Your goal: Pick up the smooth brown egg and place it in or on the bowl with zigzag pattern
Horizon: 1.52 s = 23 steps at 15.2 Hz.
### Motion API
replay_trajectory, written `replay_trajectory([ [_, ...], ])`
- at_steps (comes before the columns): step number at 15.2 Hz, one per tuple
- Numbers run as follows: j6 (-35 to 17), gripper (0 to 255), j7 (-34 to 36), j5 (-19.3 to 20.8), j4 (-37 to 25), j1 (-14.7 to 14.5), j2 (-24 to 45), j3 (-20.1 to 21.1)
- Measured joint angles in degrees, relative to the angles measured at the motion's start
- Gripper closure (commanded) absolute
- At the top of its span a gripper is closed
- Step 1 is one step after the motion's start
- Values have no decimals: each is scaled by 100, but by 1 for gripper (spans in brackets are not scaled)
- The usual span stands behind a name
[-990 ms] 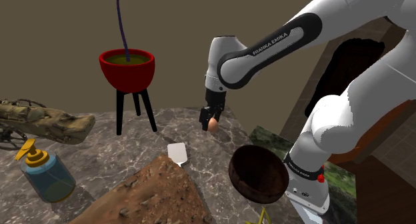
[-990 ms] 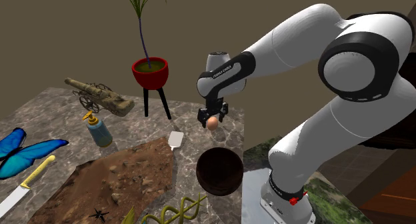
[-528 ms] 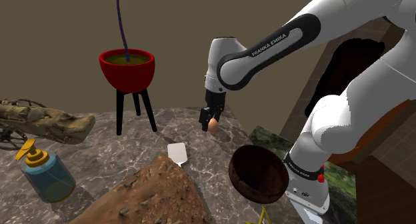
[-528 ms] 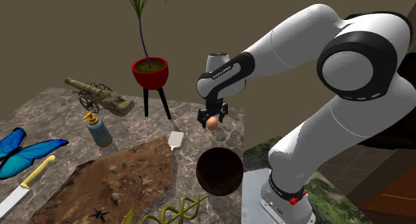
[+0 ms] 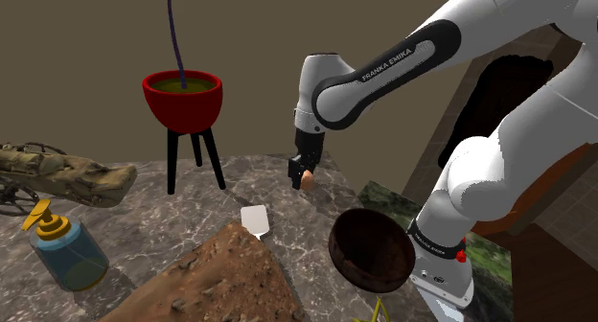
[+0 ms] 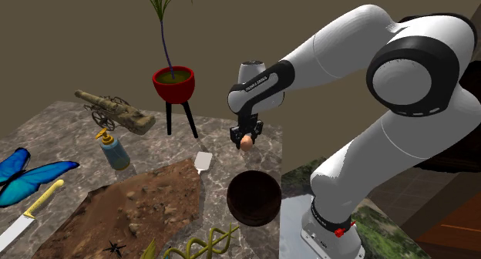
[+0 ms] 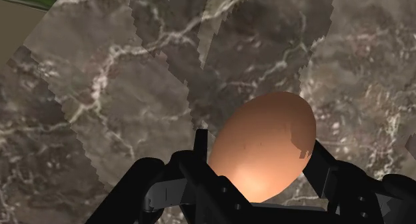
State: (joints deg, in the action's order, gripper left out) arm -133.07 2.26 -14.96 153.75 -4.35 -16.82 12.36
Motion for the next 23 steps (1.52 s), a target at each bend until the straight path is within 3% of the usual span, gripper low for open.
replay_trajectory([
  [4, 107, 255, 11, 11, -36, 4, -71, -9],
  [23, 1821, 255, 193, 173, -845, 47, -985, -157],
])
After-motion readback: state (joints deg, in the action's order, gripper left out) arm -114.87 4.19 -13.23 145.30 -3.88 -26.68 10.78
